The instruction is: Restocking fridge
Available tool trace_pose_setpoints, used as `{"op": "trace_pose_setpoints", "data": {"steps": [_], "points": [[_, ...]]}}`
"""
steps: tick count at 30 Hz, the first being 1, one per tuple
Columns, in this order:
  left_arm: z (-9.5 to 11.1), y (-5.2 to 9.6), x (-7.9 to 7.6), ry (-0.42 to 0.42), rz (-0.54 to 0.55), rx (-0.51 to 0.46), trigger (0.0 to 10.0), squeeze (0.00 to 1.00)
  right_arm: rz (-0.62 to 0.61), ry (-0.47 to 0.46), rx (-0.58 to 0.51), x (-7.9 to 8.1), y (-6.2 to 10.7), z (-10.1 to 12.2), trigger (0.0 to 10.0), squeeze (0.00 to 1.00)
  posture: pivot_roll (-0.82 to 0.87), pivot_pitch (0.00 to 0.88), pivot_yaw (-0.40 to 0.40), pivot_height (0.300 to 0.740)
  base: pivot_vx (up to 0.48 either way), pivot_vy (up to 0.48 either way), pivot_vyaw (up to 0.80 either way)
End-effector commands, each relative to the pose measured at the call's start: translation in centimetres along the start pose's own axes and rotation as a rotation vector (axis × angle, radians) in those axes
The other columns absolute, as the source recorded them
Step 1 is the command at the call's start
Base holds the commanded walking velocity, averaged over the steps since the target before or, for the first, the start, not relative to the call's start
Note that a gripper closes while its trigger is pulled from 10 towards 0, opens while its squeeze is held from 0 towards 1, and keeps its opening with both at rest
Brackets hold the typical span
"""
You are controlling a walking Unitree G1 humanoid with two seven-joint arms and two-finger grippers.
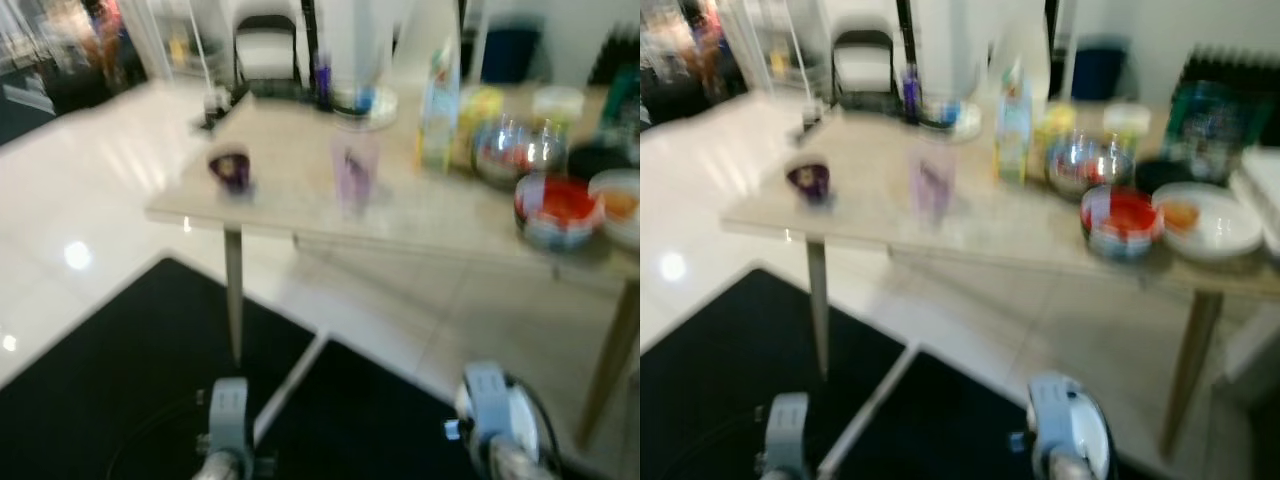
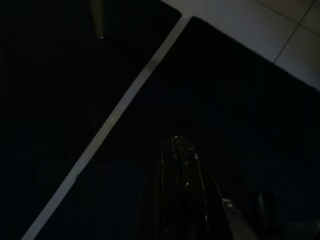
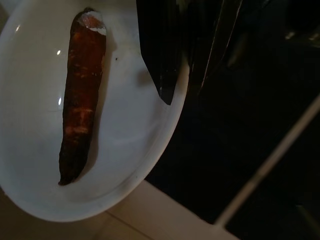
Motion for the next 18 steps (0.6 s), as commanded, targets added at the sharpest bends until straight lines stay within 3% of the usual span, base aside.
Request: {"op": "trace_pose_setpoints", "data": {"steps": [1, 9, 18], "points": [[-0.2, 0.07, 0.33, -0.003, 0.006, 0.01, 10.0, 0.0, 0.013, 0.017, 0.013, 0.34, 0.03, -0.35, 10.0, 0.0, 0.05, 0.067, 0.053, 0.74, -0.289, 0.0, 0.0], [-0.2, 0.01, 0.24, -0.008, 0.003, 0.019, 10.0, 0.0, 0.05, 0.058, 0.025, 0.86, -0.03, -0.42, 10.0, 0.0, 0.05, 0.078, 0.06, 0.74, -0.033, 0.0, 0.0], [0.3, -0.17, 0.06, 0.011, -0.005, 0.008, 10.0, 0.0, 0.035, 0.027, 0.024, 0.74, -0.11, -0.2, 10.0, 0.0, 0.05, 0.083, 0.055, 0.74, 0.0, 0.0, 0.0]]}}
Point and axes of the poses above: a point about 5 cm out from each wrist's last joint towards the gripper, its own y axis pointing back from the gripper into the wrist, its own z axis along the axis of the wrist's last joint, x = y × z, the point moved 2 cm from there along -y, pointing out of the wrist towards the gripper, and after that the axes turned 1 degree about y, right-handed, at the moved point
